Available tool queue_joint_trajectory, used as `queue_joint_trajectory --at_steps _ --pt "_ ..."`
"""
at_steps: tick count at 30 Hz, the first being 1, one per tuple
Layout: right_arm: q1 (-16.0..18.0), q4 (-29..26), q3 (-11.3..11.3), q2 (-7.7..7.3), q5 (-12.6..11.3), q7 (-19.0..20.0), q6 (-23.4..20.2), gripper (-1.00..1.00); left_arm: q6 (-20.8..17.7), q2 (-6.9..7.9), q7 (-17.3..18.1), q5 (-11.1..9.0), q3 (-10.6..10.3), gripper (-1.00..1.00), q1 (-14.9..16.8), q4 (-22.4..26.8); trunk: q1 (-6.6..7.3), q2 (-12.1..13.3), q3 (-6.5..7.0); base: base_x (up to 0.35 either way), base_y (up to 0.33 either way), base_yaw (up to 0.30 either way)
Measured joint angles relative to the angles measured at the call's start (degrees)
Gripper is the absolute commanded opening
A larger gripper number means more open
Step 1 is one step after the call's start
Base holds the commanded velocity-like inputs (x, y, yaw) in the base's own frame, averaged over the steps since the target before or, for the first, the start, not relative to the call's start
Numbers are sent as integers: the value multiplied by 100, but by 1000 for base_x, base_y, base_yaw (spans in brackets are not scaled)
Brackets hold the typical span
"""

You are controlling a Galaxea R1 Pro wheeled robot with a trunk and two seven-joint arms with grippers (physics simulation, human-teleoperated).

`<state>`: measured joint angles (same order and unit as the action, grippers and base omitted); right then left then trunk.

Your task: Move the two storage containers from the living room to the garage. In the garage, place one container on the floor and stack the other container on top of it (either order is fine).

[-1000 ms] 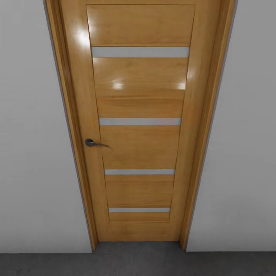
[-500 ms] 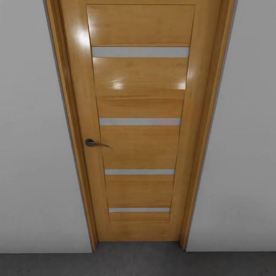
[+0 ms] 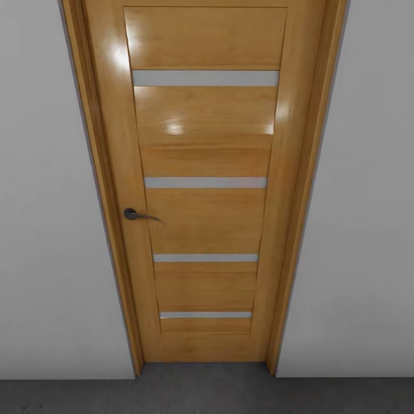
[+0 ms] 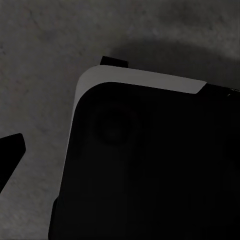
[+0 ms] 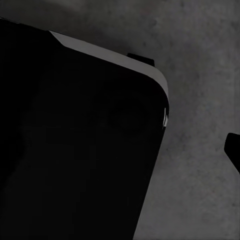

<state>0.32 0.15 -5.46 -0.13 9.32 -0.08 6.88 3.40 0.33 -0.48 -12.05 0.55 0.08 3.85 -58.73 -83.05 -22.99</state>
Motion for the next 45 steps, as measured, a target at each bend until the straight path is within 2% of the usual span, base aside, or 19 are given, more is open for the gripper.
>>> queue_joint_trajectory --at_steps 38,42,45 --pt "0 -20 43 66 6 9 -37 100 0 -5 0 2 3 100 0 8 0 0 0 0 0 0" --pt "0 -276 28 73 33 44 -52 100 0 -6 0 1 4 100 0 8 0 0 0 0 0 0" --pt "3 -989 -9 123 130 50 -213 100 0 -6 0 1 4 100 0 7 0 0 1 0 0 0"
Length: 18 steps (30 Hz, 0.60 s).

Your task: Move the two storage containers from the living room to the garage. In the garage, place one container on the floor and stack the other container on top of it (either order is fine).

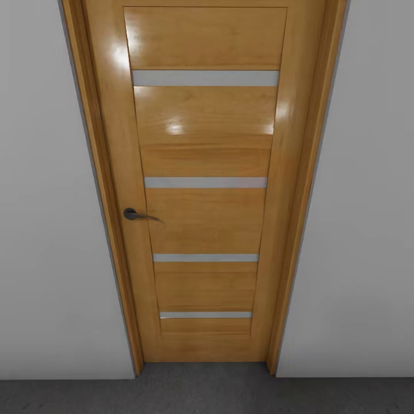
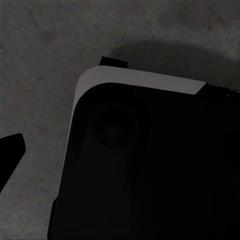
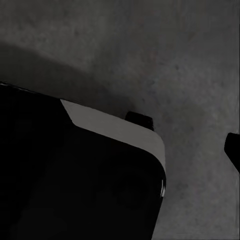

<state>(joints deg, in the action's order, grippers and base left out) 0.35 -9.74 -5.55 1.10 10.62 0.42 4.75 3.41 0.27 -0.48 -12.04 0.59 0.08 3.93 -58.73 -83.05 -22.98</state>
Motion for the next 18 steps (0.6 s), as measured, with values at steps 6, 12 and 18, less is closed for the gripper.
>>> queue_joint_trajectory --at_steps 6,12,18 --pt "10 -1940 -5 135 67 -18 -930 100 0 0 0 1 0 100 0 0 0 0 1 0 0 0" --pt "103 -3589 -3 361 80 -29 -1992 100 0 -6 0 2 0 100 0 0 0 0 0 0 0 0" --pt "907 -4166 -3 561 51 12 -2816 100 0 -7 0 1 0 100 0 6 0 1 1 0 0 0"
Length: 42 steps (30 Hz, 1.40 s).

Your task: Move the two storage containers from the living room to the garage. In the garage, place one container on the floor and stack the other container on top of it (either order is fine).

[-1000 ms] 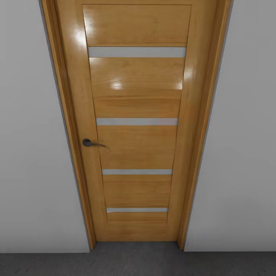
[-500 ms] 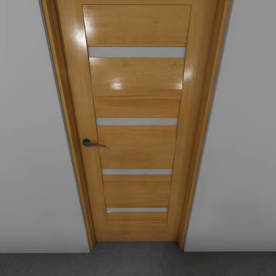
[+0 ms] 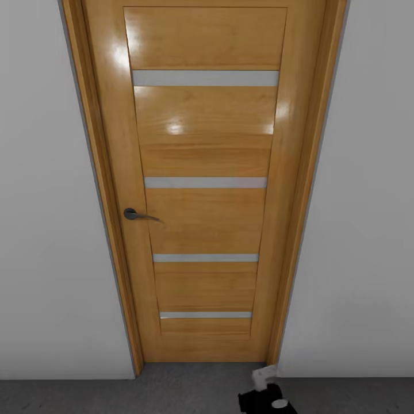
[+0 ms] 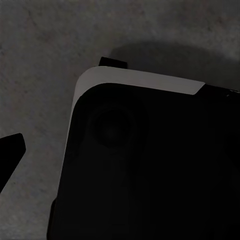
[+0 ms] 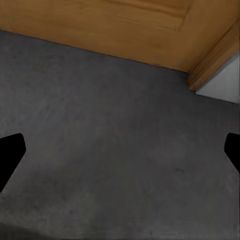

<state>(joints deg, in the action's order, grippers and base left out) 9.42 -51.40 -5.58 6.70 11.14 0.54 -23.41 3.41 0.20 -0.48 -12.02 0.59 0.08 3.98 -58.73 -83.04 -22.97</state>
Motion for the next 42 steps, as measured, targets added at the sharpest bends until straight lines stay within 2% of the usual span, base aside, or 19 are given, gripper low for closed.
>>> queue_joint_trajectory --at_steps 1,3,4,5,9,14,19,22,25,28,33,42 --pt "129 -17 1 35 -4 4 -92 100 0 0 0 0 0 100 0 1 0 0 -1 0 0 0" --pt "603 -61 -4 249 13 -23 -406 100 0 4 0 0 0 100 0 2 0 0 0 0 0 0" --pt "1008 -124 -48 327 18 -35 -561 100 -1 6 0 0 1 100 0 4 0 -1 -3 0 0 0" --pt "1500 -137 -108 329 31 -37 -586 100 0 6 0 0 -1 100 0 3 0 0 0 0 0 0" --pt "1884 -131 -280 329 12 -55 -616 100 0 7 0 0 -2 100 0 3 0 0 -1 0 0 0" --pt "2380 -68 -348 329 -14 -67 -590 100 0 7 0 1 -5 100 0 3 0 0 -1 0 0 0" --pt "2538 -41 -387 329 19 -68 -488 100 0 13 0 1 -7 100 0 5 0 0 -1 0 0 0" --pt "2562 -60 -563 329 27 -64 -442 100 0 15 0 1 -7 100 0 6 0 0 -1 0 0 0" --pt "2573 -69 -882 329 34 -64 -408 100 0 10 0 1 -7 100 0 9 0 0 -1 0 0 0" --pt "2577 -70 -1033 329 28 -67 -319 100 0 10 0 1 -7 100 0 11 0 0 -1 0 0 0" --pt "2579 -58 -1130 329 -34 -63 -170 100 0 8 0 0 -1 100 0 12 0 0 -1 0 0 0" --pt "2579 -71 -1175 329 -55 -62 38 100 0 7 0 0 1 100 0 12 0 0 -1 0 0 0"
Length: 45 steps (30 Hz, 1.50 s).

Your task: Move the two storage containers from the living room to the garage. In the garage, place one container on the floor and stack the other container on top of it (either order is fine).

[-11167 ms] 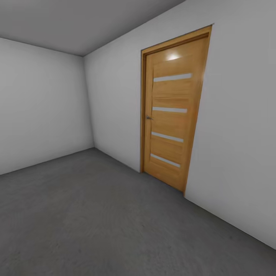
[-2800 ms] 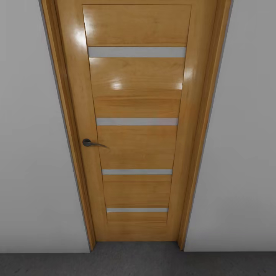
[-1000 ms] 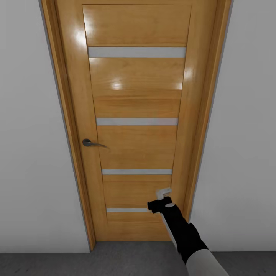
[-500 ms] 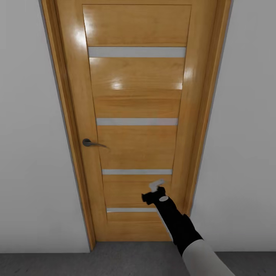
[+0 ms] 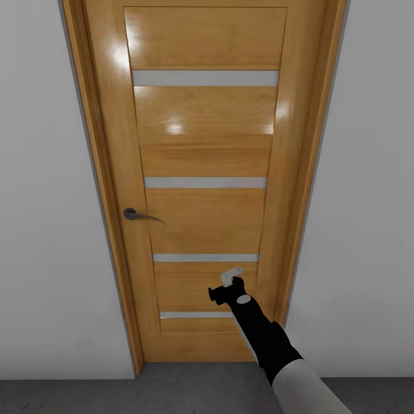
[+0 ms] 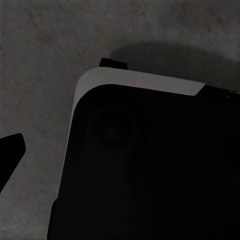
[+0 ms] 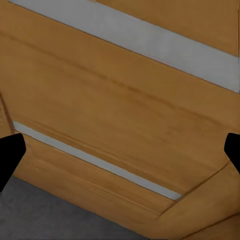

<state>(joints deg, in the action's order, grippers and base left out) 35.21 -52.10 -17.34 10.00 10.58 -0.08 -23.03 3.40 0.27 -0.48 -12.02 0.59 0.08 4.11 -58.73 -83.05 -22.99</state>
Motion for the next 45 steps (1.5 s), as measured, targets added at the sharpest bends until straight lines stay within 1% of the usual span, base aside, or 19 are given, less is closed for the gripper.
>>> queue_joint_trajectory --at_steps 1,4,6,9,10,11,12,13,14,19,27,36,39,43,45 --pt "0 0 -5 0 -3 0 67 100 0 0 0 0 0 100 0 -2 0 0 0 0 0 0" --pt "0 3 -39 0 -28 54 576 100 0 -2 0 0 -1 100 0 -6 0 0 0 7 0 0" --pt "1 9 -52 0 -33 90 778 100 0 -5 0 1 -5 100 0 -8 1 0 0 57 0 0" --pt "1 14 -90 -1 -36 172 960 100 0 -2 3 1 -6 100 0 -8 2 0 0 154 0 0" --pt "13 15 -155 -1 -37 206 1011 100 0 -1 2 1 -7 100 0 -9 2 0 0 246 0 0" --pt "35 16 -266 -1 -38 230 1040 100 0 2 1 -1 -7 100 0 -9 3 0 0 283 0 0" --pt "99 17 -489 -1 -39 249 1059 100 -3 5 1 -6 -8 100 0 -9 3 0 0 291 0 0" --pt "129 17 -570 -1 -38 252 1062 100 -4 6 1 -7 -8 100 0 -9 3 0 0 302 0 0" --pt "194 22 -699 -1 -38 256 1064 100 -6 7 0 -10 -8 100 0 -9 3 0 0 306 0 0" --pt "340 52 -910 -1 -36 267 1095 100 -8 5 0 -16 -14 100 0 -9 3 0 0 315 0 0" --pt "402 78 -978 -1 -14 272 1117 100 -9 4 0 -17 -10 100 0 -9 3 0 0 321 0 0" --pt "407 86 -984 0 18 297 1117 100 -9 0 0 -13 -12 100 -1 -7 5 -4 -1 322 0 0" --pt "472 111 -1002 0 -39 302 1117 100 -9 0 0 -13 -13 100 0 -8 3 -1 -1 321 0 0" --pt "648 285 -1108 -1 0 273 1130 100 -9 0 0 -12 -10 100 0 -8 4 -1 0 322 0 0" --pt "737 401 -1140 0 -17 277 1155 100 -9 0 0 -10 -10 100 0 -9 3 0 -1 322 0 0"
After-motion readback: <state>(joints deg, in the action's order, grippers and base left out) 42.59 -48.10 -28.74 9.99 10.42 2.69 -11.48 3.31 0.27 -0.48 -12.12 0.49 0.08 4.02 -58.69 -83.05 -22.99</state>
